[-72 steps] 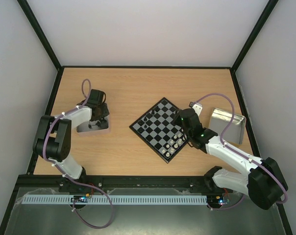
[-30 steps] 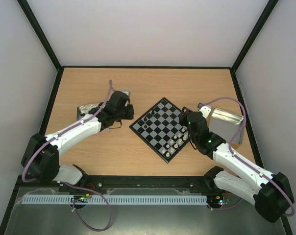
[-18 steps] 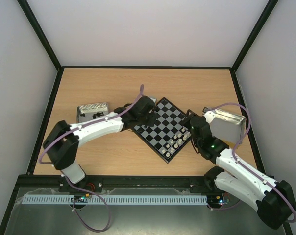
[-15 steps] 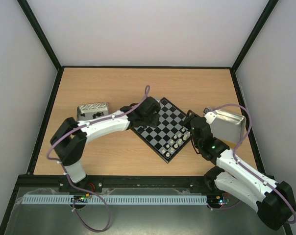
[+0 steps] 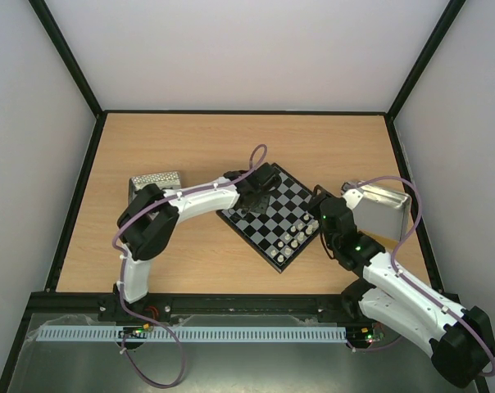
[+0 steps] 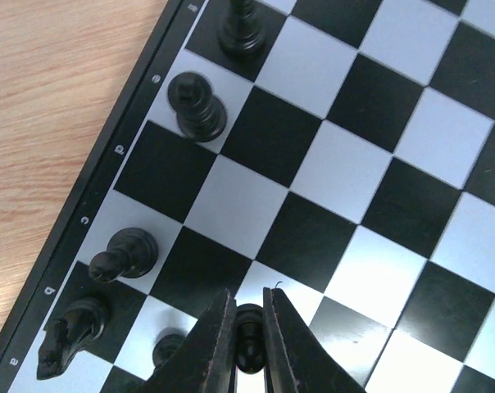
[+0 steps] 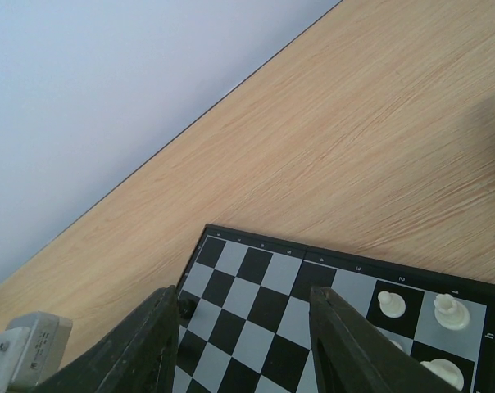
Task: Set up the chess pieces on the board
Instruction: Place the chess piece on the chessboard.
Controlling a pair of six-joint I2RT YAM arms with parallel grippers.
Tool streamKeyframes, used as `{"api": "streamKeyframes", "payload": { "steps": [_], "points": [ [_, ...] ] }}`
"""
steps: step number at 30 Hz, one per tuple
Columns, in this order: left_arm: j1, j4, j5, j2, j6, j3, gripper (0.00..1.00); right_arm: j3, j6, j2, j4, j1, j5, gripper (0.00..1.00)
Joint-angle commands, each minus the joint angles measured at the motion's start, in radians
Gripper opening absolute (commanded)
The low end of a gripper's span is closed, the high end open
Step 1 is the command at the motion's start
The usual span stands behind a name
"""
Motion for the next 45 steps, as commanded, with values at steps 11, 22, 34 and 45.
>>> {"api": "streamKeyframes", "payload": {
  "steps": [11, 22, 34, 45],
  "points": [
    [0.035, -0.048, -0.013, 0.062, -0.020, 0.028, 0.10, -0.016, 0.017, 0.019, 0.008, -0.005, -0.021, 0.43],
    [0.046, -0.034, -0.003, 0.087, -0.006, 0.035, 0.14, -0.016, 0.023, 0.026, 0.008, -0.004, -0.031, 0.43],
    [0.056, -0.025, 0.023, 0.080, 0.010, 0.047, 0.17, -0.013, 0.021, 0.043, 0.015, -0.005, -0.043, 0.43],
    [0.063, -0.052, 0.035, 0.003, 0.024, 0.060, 0.29, -0.004, 0.020, 0.055, 0.018, -0.004, -0.051, 0.43]
  ]
}}
